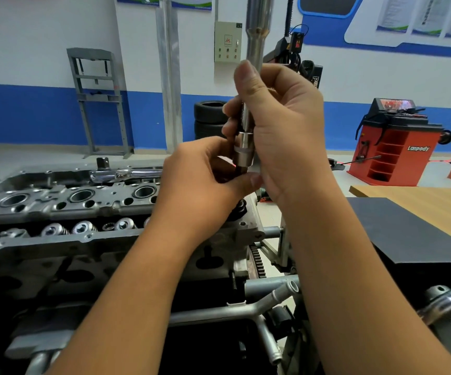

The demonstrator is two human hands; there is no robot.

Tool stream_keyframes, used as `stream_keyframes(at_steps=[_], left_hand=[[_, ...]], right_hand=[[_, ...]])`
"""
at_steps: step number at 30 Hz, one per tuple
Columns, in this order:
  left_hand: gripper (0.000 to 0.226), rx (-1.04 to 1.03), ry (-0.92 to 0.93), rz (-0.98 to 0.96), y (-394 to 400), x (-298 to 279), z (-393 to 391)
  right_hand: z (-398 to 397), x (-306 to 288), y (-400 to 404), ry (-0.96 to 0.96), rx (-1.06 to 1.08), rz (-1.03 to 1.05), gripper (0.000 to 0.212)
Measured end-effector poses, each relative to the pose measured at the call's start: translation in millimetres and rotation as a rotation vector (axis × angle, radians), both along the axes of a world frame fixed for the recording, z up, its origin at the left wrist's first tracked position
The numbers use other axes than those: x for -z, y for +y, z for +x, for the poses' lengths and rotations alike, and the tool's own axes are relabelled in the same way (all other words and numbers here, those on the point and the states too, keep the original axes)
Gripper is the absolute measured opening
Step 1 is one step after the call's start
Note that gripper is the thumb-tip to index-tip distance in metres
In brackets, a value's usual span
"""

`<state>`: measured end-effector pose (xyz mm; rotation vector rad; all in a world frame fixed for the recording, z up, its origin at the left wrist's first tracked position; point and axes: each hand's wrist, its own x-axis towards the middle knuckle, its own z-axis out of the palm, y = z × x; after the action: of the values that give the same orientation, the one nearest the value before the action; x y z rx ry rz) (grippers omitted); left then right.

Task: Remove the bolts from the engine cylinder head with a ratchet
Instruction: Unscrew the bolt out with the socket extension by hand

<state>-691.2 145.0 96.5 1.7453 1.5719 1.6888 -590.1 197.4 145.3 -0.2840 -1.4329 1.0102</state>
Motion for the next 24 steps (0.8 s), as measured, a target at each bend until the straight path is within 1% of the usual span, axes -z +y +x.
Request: stream_keyframes(at_steps=[2,4,5,7,9,10,11,13,15,17,18,21,24], left_hand=[[0.016,0.129,0.004,-0.063,-1,-2,-1],[0.018,0.153,-0.004,-0.066,-2,-3,-2],[0.019,0.112,-0.008,-0.045,-1,-3,-1],[0.021,-0.041,-0.003,0.009,0,-1,2],[0.029,-0.179,-0.009,0.042,-2,0,5],[0.031,-0.195,-0.017,0.036,-3,-1,5],[0.029,-0.168,-0.026,0.015,-4,-2,5],[0.02,-0.081,-0.017,-0.077,-8,-5,3],[0.015,-0.088,0.09,-0.142,-12,-9,0],[0.024,-0.178,0.21,-0.148,-17,-13,-5],[0.029,-0.209,0.229,-0.154,-18,-14,-7],[0.026,-0.219,0.161,-0.188,-22,-14,-15],[0.018,-0.211,0.172,-0.214,-20,-11,-18]], right_hand=[[0,0,0,0.015,-0.012,-0.006,0.018],[-2,0,0,0.023,-0.029,-0.008,0.019],[-3,1,0,0.024,-0.038,-0.012,0.021],[-5,2,0,0.017,-0.05,-0.032,0.025],[-6,3,1,-0.014,-0.039,-0.036,0.022],[-6,4,2,-0.038,-0.027,-0.028,0.02],[-5,3,2,-0.062,-0.018,-0.016,0.018],[-4,3,2,-0.101,-0.007,0.019,0.018],[-4,2,3,-0.123,-0.005,0.049,0.022],[-6,3,4,-0.117,-0.012,0.055,0.029],[-8,3,4,-0.109,-0.013,0.061,0.033],[-13,5,3,-0.095,-0.002,0.09,0.035],[-15,2,1,-0.051,-0.024,0.079,0.028]])
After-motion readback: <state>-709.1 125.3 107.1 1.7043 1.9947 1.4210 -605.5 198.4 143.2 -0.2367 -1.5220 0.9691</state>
